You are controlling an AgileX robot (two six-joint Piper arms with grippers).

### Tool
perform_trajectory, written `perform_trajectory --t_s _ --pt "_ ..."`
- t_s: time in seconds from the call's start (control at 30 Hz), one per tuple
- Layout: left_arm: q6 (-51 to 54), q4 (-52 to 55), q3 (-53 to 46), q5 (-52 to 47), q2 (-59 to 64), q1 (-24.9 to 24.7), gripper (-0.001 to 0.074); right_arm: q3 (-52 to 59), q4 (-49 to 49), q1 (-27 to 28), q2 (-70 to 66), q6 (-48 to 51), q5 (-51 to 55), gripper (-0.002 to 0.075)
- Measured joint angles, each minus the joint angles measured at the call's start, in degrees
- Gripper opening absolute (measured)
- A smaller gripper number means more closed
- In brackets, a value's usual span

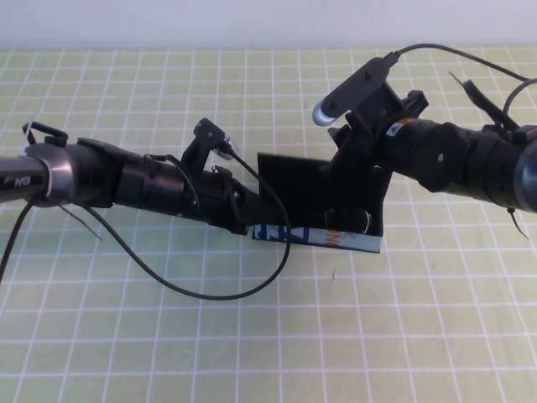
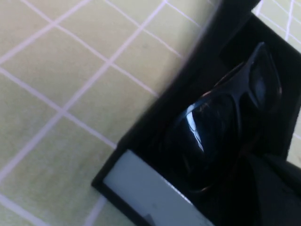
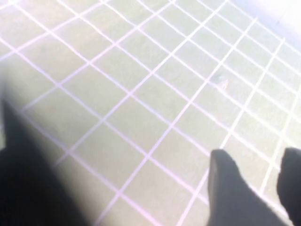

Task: Take glasses out of glasses case
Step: Pick up the glasses from the glasses case

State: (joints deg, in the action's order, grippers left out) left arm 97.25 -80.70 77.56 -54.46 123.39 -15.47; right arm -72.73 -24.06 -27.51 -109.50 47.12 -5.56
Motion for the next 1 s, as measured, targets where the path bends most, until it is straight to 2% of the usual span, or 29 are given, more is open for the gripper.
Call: perform_trajectory --t_s 0.57,0.7,0.87,1.0 --pt "-0.2 1.4 0.0 -1.8 0.0 -0.2 -0.0004 0.0 -4.3 1.1 -2.6 0.0 1.6 0.0214" --pt "-0.2 1.4 0.0 -1.8 0.0 -0.3 -0.0004 0.0 -6.0 1.1 3.1 0.0 10.3 0.0163" --pt "-0.3 1.4 0.0 -1.8 0.0 -0.3 -0.0004 0.0 -9.7 1.1 10.1 -1.4 26.7 0.0017" --pt "-0.6 1.4 0.0 -1.8 0.0 -0.3 -0.0004 0.0 -10.1 1.1 12.5 -8.8 37.1 -0.0008"
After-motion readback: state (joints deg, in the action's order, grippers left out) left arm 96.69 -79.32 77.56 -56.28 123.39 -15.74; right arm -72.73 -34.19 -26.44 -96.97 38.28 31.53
